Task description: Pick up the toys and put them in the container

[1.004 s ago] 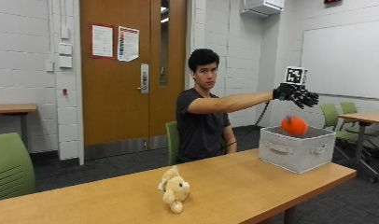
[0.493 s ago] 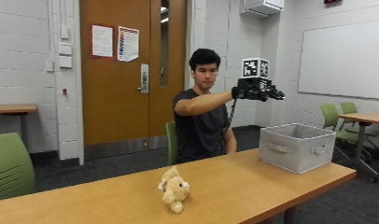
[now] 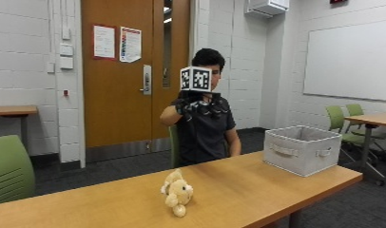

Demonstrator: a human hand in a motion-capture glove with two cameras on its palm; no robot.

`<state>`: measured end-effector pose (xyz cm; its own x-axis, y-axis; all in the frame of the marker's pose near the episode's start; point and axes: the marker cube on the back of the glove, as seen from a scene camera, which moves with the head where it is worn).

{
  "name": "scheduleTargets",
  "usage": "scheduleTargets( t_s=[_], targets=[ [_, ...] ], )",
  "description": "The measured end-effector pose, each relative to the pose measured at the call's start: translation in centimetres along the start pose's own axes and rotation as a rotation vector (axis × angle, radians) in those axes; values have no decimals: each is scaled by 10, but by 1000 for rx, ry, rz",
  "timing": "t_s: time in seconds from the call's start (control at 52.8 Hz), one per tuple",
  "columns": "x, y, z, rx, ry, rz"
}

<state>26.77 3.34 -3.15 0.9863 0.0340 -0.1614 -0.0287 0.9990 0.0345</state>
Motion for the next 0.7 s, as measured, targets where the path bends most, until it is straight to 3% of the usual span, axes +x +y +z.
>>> scheduleTargets(
  t_s=[0.208, 0.379, 0.701],
  targets=[
    [72, -18, 96, -119, -102, 25],
    [82, -11, 171, -162, -127, 113],
    [83, -12, 237, -280, -165, 197]
  ],
)
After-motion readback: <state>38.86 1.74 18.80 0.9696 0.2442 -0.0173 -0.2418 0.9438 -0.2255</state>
